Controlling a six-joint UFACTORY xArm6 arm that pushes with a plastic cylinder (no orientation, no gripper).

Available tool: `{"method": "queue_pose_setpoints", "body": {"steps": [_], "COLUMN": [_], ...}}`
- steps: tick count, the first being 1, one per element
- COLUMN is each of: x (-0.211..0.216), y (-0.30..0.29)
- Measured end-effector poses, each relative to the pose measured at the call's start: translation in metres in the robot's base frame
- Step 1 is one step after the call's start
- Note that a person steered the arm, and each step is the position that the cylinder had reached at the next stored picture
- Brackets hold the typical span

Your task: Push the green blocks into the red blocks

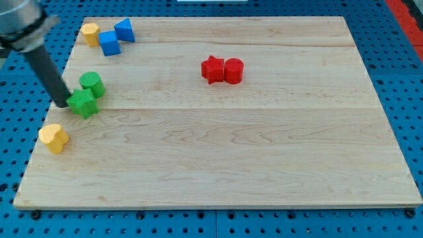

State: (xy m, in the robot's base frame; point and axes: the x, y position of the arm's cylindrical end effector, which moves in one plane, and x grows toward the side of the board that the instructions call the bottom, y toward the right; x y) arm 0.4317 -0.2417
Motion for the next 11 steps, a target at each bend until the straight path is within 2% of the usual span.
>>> {"method": "queue_pose_setpoints", "body": {"steps": [2, 3, 4, 5, 6, 7, 8, 9, 10, 11], "x": [-0.031, -0.026, -0.018, 0.014, 0.020, -0.005, -0.016, 0.006, -0.017, -0.023], "y": [0.064, 0.074, 0.025, 0.022, 0.086, 0.163, 0.198, 0.037, -0.061, -0.025]}}
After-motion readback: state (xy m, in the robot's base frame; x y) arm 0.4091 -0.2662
